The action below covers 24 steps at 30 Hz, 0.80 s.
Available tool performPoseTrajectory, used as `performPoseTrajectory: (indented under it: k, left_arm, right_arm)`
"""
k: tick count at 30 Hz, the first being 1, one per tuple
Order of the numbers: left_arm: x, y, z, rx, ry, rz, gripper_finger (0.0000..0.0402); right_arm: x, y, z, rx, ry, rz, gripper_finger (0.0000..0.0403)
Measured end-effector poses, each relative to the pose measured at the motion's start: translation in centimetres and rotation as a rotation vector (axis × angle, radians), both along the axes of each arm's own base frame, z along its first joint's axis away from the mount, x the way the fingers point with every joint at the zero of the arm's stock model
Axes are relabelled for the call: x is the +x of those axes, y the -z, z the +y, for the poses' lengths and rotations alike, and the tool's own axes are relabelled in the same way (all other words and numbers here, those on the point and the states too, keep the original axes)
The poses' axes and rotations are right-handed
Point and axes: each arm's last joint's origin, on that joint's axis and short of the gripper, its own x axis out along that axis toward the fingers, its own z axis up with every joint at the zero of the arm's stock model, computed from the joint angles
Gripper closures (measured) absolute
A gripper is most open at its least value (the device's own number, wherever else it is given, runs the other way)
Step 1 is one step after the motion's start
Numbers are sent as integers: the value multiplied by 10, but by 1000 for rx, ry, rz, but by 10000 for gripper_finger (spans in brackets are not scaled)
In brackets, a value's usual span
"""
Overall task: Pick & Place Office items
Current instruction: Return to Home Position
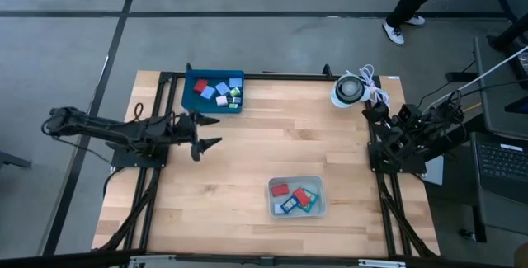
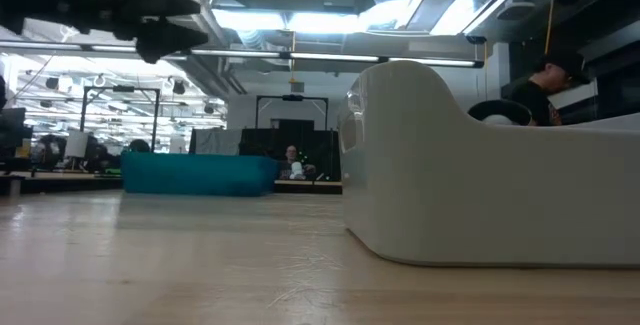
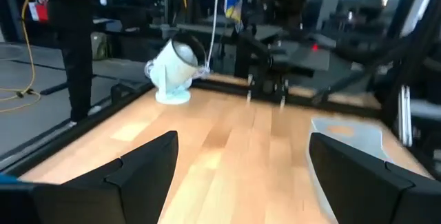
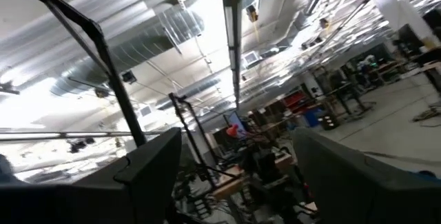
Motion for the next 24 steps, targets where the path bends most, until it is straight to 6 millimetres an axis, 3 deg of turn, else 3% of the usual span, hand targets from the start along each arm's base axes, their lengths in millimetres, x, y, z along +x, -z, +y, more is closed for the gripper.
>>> performPoseTrajectory:
  k: [6,9,12,16,24]
  left_arm:
    - [-26,4,0,39,3,77,80]
    - [-40,2,3,56,-5,25,80]
    - [-47,19,5,40,5,-14,80]
    - [-48,39,7,14,11,-27,80]
    - [-42,48,9,87,43,-3,80]
  right_arm:
    - [2,0,2,12,-51,-10,117]
    - [5,-1,5,2,-61,-8,117]
    - [10,-1,8,-8,-55,2,117]
    - [16,-2,13,-16,-48,-3,117]
    - [23,-3,17,-20,-43,-2,117]
